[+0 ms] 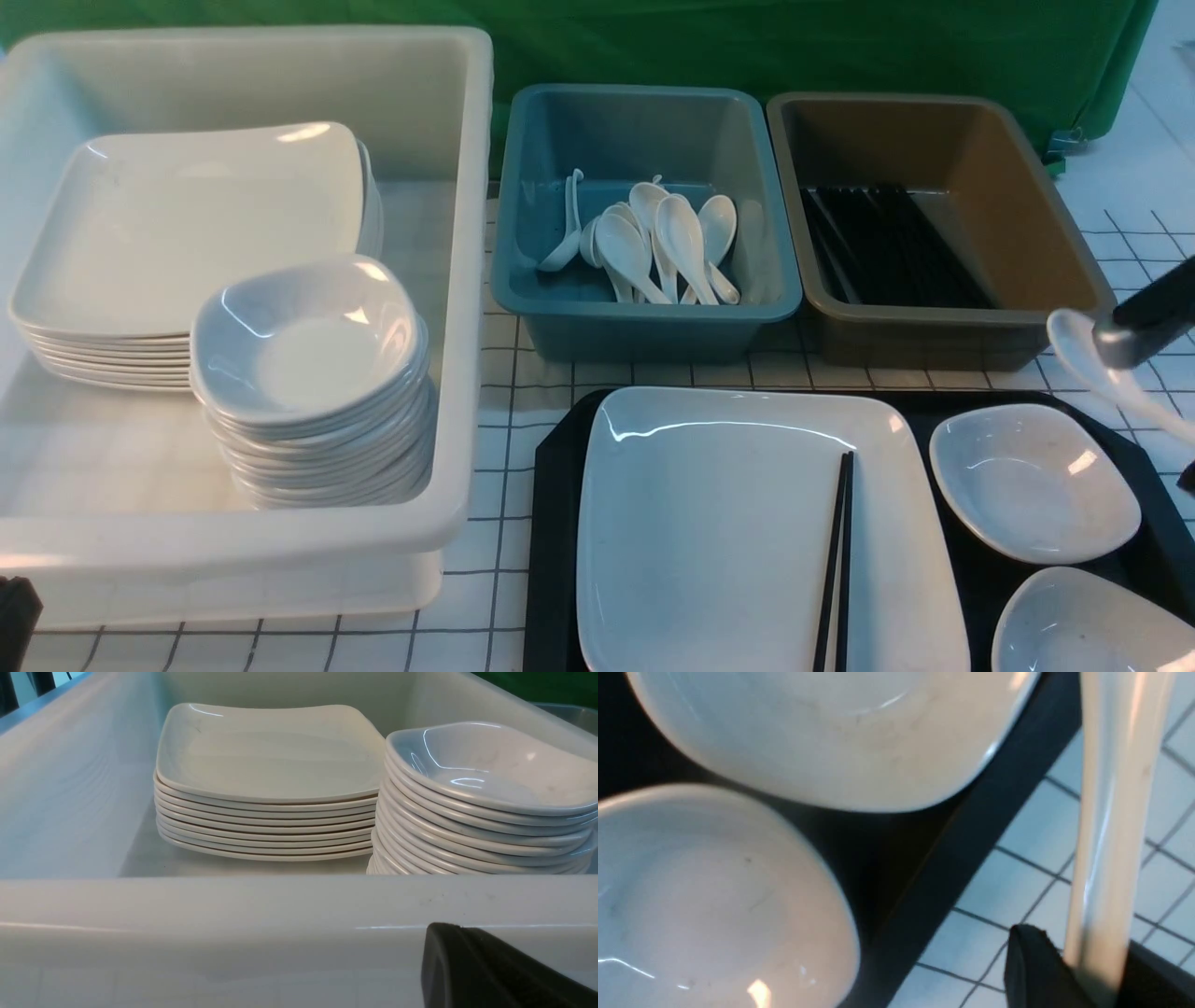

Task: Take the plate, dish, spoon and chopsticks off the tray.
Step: Use the right arm to grab a soup spoon from the plate, then use the right arm to put the soup spoon into the small storage box in the middle

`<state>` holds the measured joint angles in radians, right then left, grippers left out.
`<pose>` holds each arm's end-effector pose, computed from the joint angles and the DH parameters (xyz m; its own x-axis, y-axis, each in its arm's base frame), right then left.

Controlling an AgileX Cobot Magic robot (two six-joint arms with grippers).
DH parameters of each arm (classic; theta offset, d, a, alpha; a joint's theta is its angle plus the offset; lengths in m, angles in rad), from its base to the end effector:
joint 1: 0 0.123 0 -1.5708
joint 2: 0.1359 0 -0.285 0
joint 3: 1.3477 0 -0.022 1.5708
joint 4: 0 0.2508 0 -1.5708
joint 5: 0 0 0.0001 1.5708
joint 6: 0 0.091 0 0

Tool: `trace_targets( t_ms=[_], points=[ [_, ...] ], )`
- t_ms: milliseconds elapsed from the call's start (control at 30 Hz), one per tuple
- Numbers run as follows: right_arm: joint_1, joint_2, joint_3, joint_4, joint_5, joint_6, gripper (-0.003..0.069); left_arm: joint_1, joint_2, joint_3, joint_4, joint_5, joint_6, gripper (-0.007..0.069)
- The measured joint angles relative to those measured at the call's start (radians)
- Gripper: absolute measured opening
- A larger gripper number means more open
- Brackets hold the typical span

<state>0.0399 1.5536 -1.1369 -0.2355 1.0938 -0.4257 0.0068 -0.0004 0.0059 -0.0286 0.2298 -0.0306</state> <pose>0.2927 -0.0072 0.2577 -0.8454 -0.5333 -0.0317 -0.5087 0.8217 -0.2568 0.0558 -0.0002 0.1904 -0.1472 -0.0594 -0.9873 -0.0090 0.9982 -0.0587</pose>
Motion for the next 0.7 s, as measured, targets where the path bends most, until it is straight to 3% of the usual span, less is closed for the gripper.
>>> trace_targets(
  t_ms=[233, 267, 467, 700],
  points=[
    [0.046, -0.064, -0.218, 0.264, -0.037, -0.017, 0.0129, 0.000, 0.000, 0.000, 0.000, 0.000, 0.000, 0.0004],
    [0.103, -0.041, -0.288, 0.332, -0.050, -0.017, 0.0129, 0.000, 0.000, 0.000, 0.000, 0.000, 0.000, 0.0004],
    [0.319, 0.155, -0.515, 0.357, -0.089, -0.019, 0.0129, 0.000, 0.000, 0.000, 0.000, 0.000, 0.000, 0.0004],
    [0.398, 0.478, -0.734, 0.350, -0.205, 0.101, 0.0129, 0.000, 0.000, 0.000, 0.000, 0.000, 0.000, 0.0004]
  ],
)
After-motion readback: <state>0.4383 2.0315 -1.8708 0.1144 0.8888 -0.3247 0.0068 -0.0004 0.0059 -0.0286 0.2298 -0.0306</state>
